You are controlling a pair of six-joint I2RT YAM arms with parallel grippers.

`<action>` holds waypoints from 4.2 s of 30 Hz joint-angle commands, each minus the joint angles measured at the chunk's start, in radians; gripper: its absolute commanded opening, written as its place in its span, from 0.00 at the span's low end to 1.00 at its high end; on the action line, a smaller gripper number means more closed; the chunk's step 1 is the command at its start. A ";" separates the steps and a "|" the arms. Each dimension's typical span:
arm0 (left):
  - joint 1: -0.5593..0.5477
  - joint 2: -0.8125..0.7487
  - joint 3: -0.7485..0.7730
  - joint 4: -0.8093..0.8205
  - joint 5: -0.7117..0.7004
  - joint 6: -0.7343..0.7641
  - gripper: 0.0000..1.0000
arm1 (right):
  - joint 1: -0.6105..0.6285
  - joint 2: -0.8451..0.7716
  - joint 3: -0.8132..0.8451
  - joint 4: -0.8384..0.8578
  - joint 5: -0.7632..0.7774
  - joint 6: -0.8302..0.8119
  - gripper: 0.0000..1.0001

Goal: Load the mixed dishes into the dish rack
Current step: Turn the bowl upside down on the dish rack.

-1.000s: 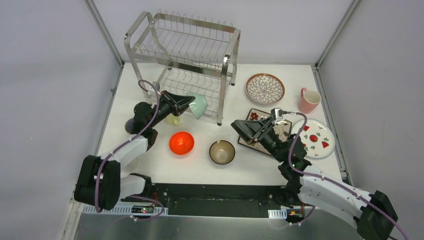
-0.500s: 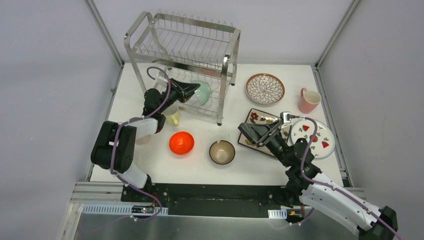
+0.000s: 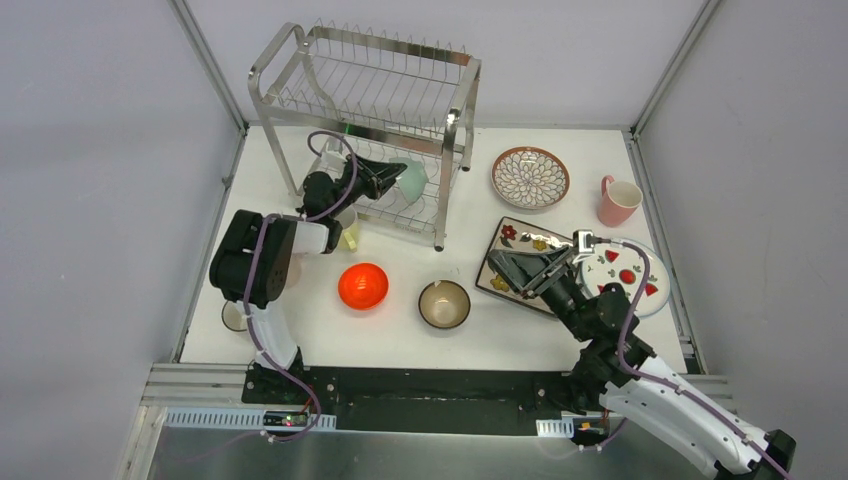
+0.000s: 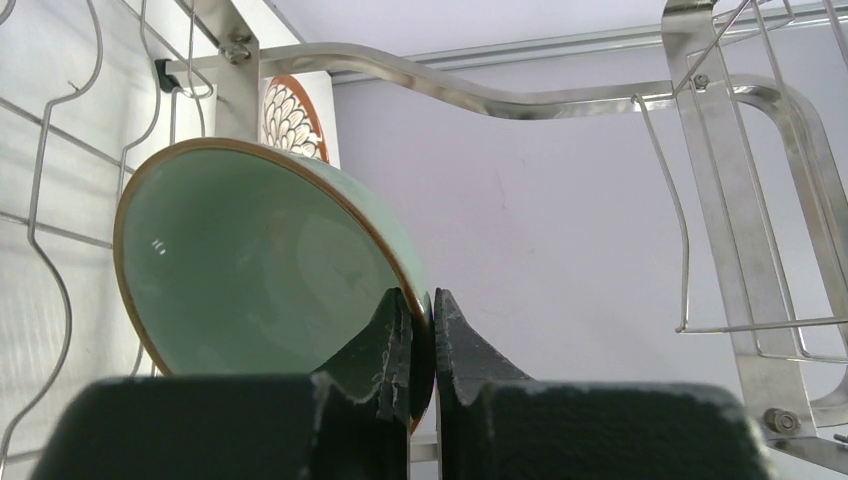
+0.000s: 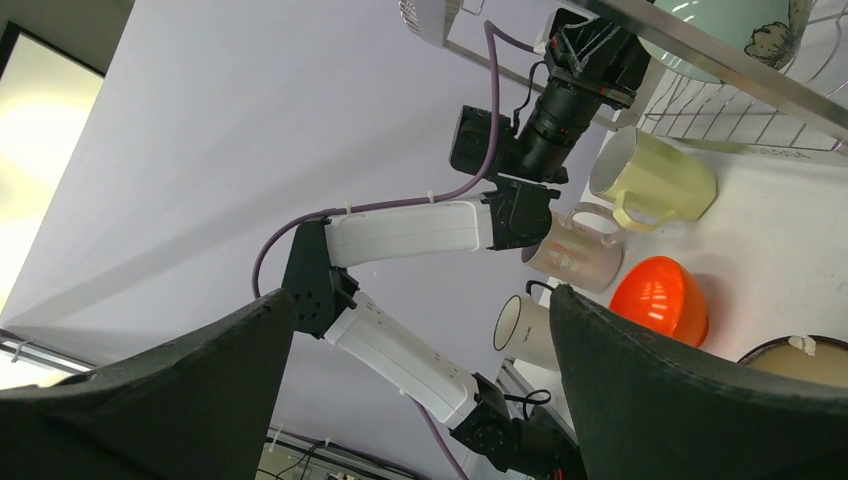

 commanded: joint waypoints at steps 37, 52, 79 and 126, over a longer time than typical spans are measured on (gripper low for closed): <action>0.051 0.124 0.104 0.032 0.109 0.084 0.19 | 0.000 -0.107 0.047 -0.121 0.074 -0.050 1.00; 0.059 -0.021 0.123 -0.243 0.182 0.363 0.32 | 0.000 -0.124 0.046 -0.140 0.066 -0.055 1.00; -0.010 -0.132 0.173 -0.641 0.201 0.751 0.42 | 0.000 -0.171 0.036 -0.182 0.085 -0.059 1.00; 0.064 -0.183 0.131 -0.960 -0.100 0.733 0.00 | 0.000 -0.229 0.044 -0.228 0.107 -0.089 1.00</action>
